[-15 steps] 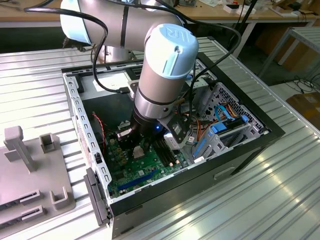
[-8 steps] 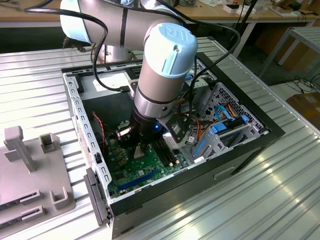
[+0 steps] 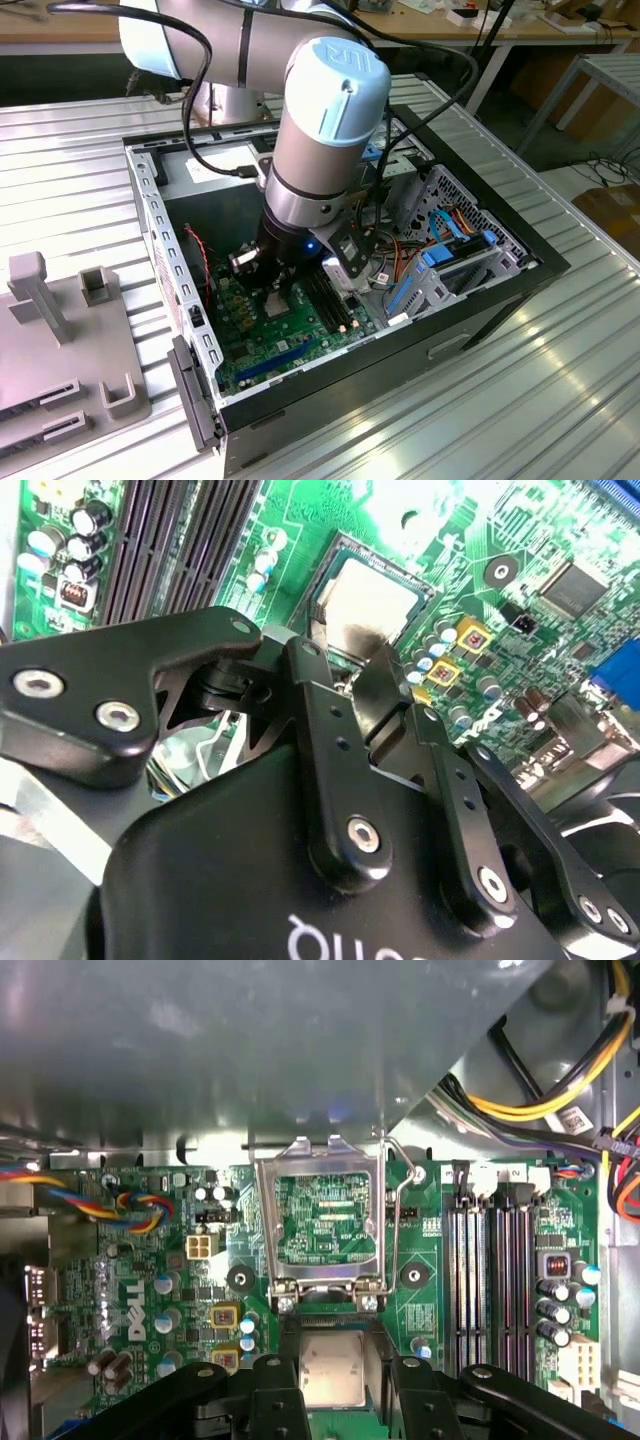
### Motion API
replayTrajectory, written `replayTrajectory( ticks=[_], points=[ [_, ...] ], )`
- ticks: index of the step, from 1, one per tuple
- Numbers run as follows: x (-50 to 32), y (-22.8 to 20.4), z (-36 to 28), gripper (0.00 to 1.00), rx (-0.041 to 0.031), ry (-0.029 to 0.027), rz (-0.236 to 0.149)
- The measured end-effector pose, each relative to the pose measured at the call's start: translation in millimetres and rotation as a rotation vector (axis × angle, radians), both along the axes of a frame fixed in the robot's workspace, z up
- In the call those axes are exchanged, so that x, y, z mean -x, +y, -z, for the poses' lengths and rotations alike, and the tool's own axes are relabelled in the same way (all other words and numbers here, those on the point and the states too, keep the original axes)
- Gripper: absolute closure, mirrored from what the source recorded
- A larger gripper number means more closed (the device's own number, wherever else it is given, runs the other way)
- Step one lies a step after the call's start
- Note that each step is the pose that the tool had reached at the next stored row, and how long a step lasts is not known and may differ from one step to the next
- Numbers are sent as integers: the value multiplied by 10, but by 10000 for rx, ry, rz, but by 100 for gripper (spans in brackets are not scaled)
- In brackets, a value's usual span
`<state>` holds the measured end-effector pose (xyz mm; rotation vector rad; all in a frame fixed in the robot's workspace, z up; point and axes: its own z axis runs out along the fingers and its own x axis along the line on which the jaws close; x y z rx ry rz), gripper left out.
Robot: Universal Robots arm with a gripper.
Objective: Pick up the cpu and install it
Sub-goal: 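Place the cpu into insertion slot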
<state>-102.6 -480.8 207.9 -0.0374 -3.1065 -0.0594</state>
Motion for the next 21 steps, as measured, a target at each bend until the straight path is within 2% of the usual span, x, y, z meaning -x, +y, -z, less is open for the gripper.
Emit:
replayTrajectory(
  ticks=[8, 16, 21],
  points=[
    [5, 1, 20, 61, 2, 1, 0],
    [6, -48, 21, 61, 1, 1, 2],
    [5, -49, -40, 61, 0, 0, 2]
  ],
)
